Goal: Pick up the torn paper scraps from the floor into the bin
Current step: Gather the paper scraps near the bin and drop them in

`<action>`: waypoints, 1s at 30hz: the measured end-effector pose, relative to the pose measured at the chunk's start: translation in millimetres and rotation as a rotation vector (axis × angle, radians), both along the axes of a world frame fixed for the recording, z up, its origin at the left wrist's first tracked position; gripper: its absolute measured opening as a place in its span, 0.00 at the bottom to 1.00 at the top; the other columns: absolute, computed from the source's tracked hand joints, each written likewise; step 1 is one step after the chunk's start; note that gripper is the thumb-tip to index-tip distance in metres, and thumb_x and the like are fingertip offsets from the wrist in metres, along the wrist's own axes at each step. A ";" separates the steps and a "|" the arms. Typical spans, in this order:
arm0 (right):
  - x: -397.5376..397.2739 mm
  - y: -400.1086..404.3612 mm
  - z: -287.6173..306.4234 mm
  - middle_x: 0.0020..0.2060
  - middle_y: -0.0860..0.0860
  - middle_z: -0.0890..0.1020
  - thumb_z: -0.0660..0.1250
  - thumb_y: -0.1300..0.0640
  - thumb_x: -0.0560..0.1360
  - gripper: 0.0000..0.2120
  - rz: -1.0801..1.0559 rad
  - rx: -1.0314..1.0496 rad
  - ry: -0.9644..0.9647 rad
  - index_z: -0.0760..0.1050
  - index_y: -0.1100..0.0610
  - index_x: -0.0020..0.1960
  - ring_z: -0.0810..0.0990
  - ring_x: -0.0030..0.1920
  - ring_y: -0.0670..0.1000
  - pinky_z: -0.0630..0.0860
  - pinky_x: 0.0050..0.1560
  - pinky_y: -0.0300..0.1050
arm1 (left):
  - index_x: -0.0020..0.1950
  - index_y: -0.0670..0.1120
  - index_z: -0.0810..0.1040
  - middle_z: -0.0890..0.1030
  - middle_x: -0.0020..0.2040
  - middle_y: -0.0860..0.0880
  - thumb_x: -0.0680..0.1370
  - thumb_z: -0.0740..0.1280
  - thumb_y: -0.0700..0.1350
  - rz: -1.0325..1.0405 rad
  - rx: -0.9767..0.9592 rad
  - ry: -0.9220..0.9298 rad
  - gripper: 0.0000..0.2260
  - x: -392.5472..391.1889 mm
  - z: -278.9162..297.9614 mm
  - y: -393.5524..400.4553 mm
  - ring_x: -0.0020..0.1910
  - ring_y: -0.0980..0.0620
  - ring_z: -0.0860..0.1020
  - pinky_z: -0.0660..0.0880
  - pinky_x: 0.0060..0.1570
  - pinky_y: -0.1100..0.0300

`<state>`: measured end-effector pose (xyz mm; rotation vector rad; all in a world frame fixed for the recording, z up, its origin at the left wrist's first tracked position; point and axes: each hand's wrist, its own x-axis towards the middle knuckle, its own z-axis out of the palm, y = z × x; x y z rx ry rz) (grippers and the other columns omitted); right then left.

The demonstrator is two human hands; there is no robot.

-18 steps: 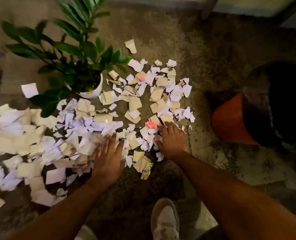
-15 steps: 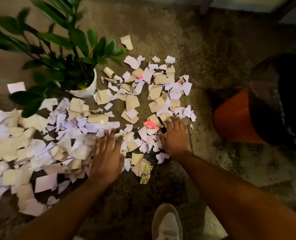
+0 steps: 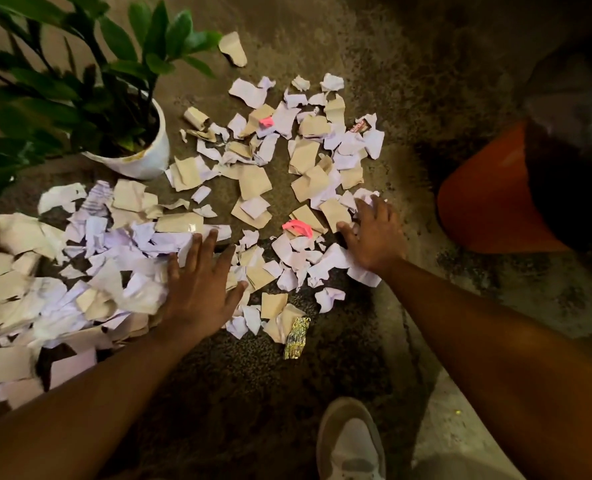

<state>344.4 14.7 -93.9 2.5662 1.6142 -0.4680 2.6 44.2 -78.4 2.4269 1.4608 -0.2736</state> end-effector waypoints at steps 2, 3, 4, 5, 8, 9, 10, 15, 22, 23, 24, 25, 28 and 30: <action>-17.7 -13.8 3.5 0.79 0.61 0.62 0.51 0.33 0.81 0.35 0.040 0.016 -0.011 0.60 0.53 0.80 0.57 0.78 0.65 0.57 0.77 0.61 | 0.79 0.50 0.57 0.50 0.81 0.44 0.78 0.59 0.63 0.012 -0.006 -0.031 0.33 -0.1 -0.4 -0.8 0.79 0.41 0.49 0.60 0.68 0.32; -29.5 -20.6 6.5 0.78 0.61 0.62 0.51 0.33 0.81 0.34 0.056 0.019 -0.008 0.60 0.54 0.79 0.58 0.78 0.65 0.58 0.77 0.61 | 0.79 0.50 0.56 0.50 0.81 0.44 0.78 0.59 0.63 0.022 -0.009 -0.043 0.33 0.3 -1.1 -1.3 0.79 0.41 0.49 0.60 0.68 0.33; -41.3 -26.9 7.7 0.78 0.62 0.63 0.51 0.35 0.82 0.33 0.082 0.016 0.001 0.61 0.54 0.79 0.58 0.78 0.65 0.57 0.78 0.60 | 0.79 0.50 0.56 0.49 0.81 0.44 0.78 0.59 0.63 0.029 -0.005 -0.054 0.34 1.1 -1.2 -1.9 0.79 0.42 0.50 0.60 0.68 0.33; -53.7 -33.1 9.5 0.78 0.62 0.63 0.51 0.36 0.82 0.32 0.102 0.011 0.027 0.61 0.55 0.78 0.59 0.77 0.65 0.58 0.77 0.60 | 0.79 0.49 0.56 0.49 0.81 0.45 0.78 0.59 0.63 0.035 -0.001 -0.065 0.34 1.4 -1.2 -2.2 0.79 0.42 0.50 0.60 0.68 0.33; -79.4 -45.4 16.7 0.74 0.60 0.68 0.55 0.37 0.81 0.27 0.132 0.166 0.160 0.69 0.54 0.72 0.67 0.72 0.62 0.70 0.70 0.57 | 0.79 0.49 0.57 0.49 0.81 0.44 0.77 0.57 0.65 0.025 0.035 -0.074 0.35 -3.6 0.1 -4.0 0.79 0.42 0.49 0.54 0.70 0.30; -82.2 -46.9 19.1 0.72 0.58 0.70 0.57 0.38 0.81 0.25 0.102 0.261 0.175 0.72 0.53 0.69 0.70 0.69 0.60 0.74 0.65 0.56 | 0.79 0.49 0.56 0.49 0.81 0.44 0.77 0.55 0.67 0.014 0.059 -0.062 0.36 -6.9 2.1 -4.4 0.80 0.41 0.48 0.49 0.70 0.28; -81.6 -48.0 19.2 0.70 0.57 0.70 0.59 0.38 0.80 0.24 0.042 0.336 0.154 0.73 0.52 0.68 0.72 0.68 0.58 0.75 0.62 0.55 | 0.79 0.51 0.55 0.48 0.81 0.44 0.76 0.54 0.70 0.017 0.078 -0.043 0.37 -10.4 4.7 -4.7 0.80 0.40 0.47 0.44 0.70 0.27; -77.1 -61.4 3.5 0.80 0.58 0.58 0.55 0.31 0.79 0.36 -0.501 0.157 0.128 0.57 0.50 0.80 0.54 0.80 0.65 0.58 0.76 0.67 | 0.77 0.66 0.50 0.45 0.81 0.44 0.71 0.54 0.77 0.247 0.012 -0.022 0.37 -17.8 15.5 -10.7 0.78 0.32 0.47 0.46 0.68 0.24; -154.0 -53.4 -0.8 0.82 0.57 0.53 0.55 0.32 0.79 0.37 -0.409 0.260 0.379 0.57 0.53 0.81 0.46 0.82 0.60 0.52 0.79 0.64 | 0.76 0.60 0.57 0.44 0.81 0.49 0.72 0.68 0.63 0.236 -0.122 -0.248 0.36 4.2 10.9 -21.2 0.79 0.40 0.46 0.65 0.66 0.30; -159.9 -54.1 2.5 0.81 0.57 0.57 0.58 0.34 0.79 0.36 -0.374 0.296 0.417 0.59 0.53 0.80 0.53 0.81 0.59 0.58 0.78 0.62 | 0.76 0.59 0.57 0.44 0.81 0.49 0.72 0.68 0.63 0.224 -0.116 -0.256 0.36 6.8 12.0 -21.3 0.79 0.41 0.45 0.65 0.66 0.31; -162.5 -54.1 7.2 0.79 0.57 0.61 0.60 0.35 0.79 0.33 -0.343 0.347 0.419 0.63 0.53 0.77 0.62 0.77 0.58 0.66 0.74 0.61 | 0.76 0.58 0.56 0.44 0.81 0.49 0.72 0.68 0.63 0.218 -0.105 -0.248 0.36 8.7 13.9 -20.5 0.79 0.41 0.44 0.63 0.67 0.31; -160.8 -53.7 11.9 0.76 0.56 0.65 0.62 0.36 0.79 0.31 -0.322 0.405 0.371 0.65 0.53 0.75 0.68 0.72 0.54 0.72 0.69 0.60 | 0.77 0.58 0.55 0.44 0.81 0.49 0.72 0.67 0.64 0.222 -0.088 -0.224 0.37 9.7 15.5 -18.8 0.79 0.42 0.44 0.61 0.69 0.30; -140.6 -45.9 19.0 0.72 0.55 0.68 0.63 0.30 0.74 0.34 -0.309 0.451 0.200 0.66 0.50 0.72 0.68 0.71 0.56 0.74 0.65 0.61 | 0.76 0.63 0.53 0.45 0.81 0.49 0.69 0.65 0.71 0.285 -0.008 -0.152 0.40 7.5 20.9 -10.8 0.79 0.40 0.46 0.53 0.70 0.29; -121.9 -36.7 20.2 0.78 0.56 0.61 0.60 0.22 0.70 0.44 -0.212 0.304 0.250 0.61 0.45 0.77 0.61 0.76 0.61 0.69 0.70 0.66 | 0.76 0.67 0.50 0.44 0.81 0.49 0.66 0.65 0.74 0.291 -0.023 -0.154 0.43 5.0 22.0 -5.9 0.79 0.38 0.46 0.51 0.70 0.30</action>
